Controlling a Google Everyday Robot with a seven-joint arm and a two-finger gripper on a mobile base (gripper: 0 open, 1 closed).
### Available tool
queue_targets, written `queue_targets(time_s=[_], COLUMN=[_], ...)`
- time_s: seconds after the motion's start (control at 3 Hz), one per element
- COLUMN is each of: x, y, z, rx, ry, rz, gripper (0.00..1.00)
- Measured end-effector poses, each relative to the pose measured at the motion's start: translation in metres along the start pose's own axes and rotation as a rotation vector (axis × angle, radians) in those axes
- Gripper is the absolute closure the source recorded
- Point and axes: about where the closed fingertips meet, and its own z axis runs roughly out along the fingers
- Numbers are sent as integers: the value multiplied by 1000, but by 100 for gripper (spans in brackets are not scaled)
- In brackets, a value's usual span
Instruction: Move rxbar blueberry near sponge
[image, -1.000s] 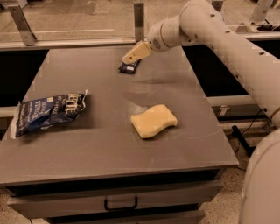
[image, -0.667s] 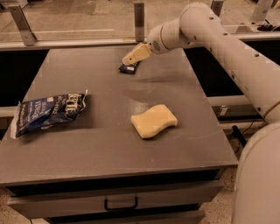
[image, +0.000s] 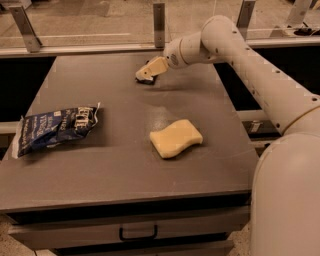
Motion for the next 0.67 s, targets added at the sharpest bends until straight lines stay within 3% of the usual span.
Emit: queue_targets(time_s=[0.33, 0.67], x=[10, 10], y=[5, 5], z=[29, 29], rx=[-37, -38], ry=[-35, -35], rz=[25, 25], gripper=[0, 0])
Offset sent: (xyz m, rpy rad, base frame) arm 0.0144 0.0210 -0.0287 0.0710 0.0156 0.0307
